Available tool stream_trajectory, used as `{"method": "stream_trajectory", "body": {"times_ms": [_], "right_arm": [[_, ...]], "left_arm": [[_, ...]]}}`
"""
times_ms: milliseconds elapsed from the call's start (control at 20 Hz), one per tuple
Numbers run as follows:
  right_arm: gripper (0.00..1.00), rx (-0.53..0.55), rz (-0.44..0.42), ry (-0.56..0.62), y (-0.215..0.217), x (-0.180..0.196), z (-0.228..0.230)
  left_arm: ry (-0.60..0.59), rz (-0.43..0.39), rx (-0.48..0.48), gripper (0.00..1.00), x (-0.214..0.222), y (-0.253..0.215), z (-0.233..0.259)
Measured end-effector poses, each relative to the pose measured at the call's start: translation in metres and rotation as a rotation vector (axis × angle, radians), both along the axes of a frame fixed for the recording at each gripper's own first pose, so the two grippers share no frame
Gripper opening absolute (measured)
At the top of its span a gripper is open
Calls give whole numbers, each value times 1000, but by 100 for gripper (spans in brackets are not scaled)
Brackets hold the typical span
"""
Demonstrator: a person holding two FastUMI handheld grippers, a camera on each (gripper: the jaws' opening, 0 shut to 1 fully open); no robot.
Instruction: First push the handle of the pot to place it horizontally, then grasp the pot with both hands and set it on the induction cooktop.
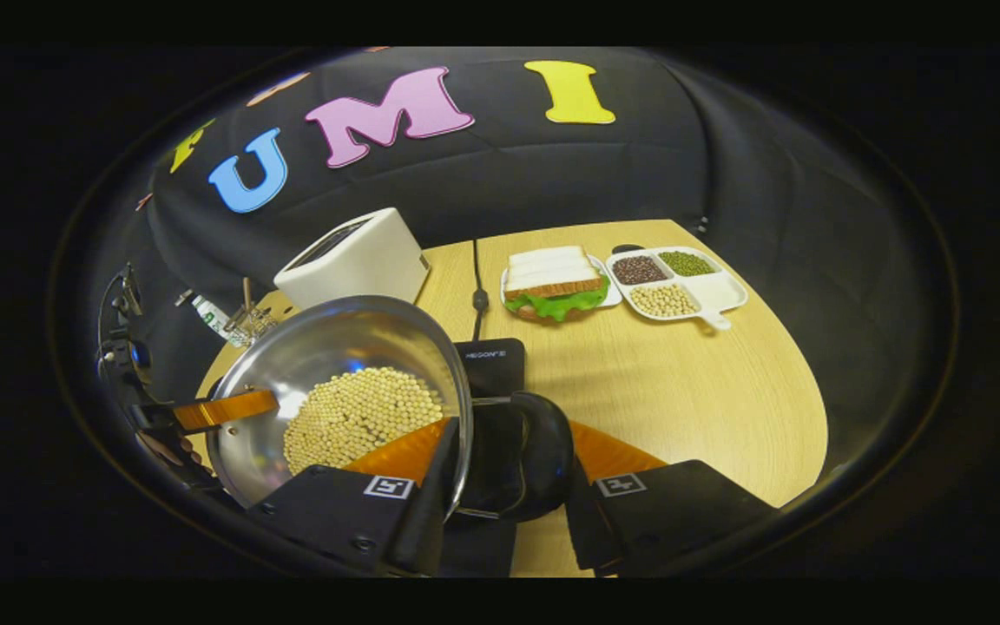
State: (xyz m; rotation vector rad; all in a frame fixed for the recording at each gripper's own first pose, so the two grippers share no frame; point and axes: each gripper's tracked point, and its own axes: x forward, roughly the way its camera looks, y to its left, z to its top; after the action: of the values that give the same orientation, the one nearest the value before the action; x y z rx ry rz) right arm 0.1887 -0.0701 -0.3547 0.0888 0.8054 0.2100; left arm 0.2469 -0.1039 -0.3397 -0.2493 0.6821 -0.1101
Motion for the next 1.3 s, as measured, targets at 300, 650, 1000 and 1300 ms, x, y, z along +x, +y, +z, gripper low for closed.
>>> {"method": "stream_trajectory", "body": {"times_ms": [300,650,1000,1300], "right_arm": [[63,-11,-6,0,-2,2,1],[99,-23,21,-94,5,-8,39],[99,-49,-28,-267,-9,-25,126],[99,-56,-122,-440,-18,-56,213]], "left_arm": [[23,32,-2,62,-1,3,1],[-46,98,116,96,-10,16,56],[-225,139,256,95,-50,26,154],[-413,132,277,95,-105,26,237]]}}
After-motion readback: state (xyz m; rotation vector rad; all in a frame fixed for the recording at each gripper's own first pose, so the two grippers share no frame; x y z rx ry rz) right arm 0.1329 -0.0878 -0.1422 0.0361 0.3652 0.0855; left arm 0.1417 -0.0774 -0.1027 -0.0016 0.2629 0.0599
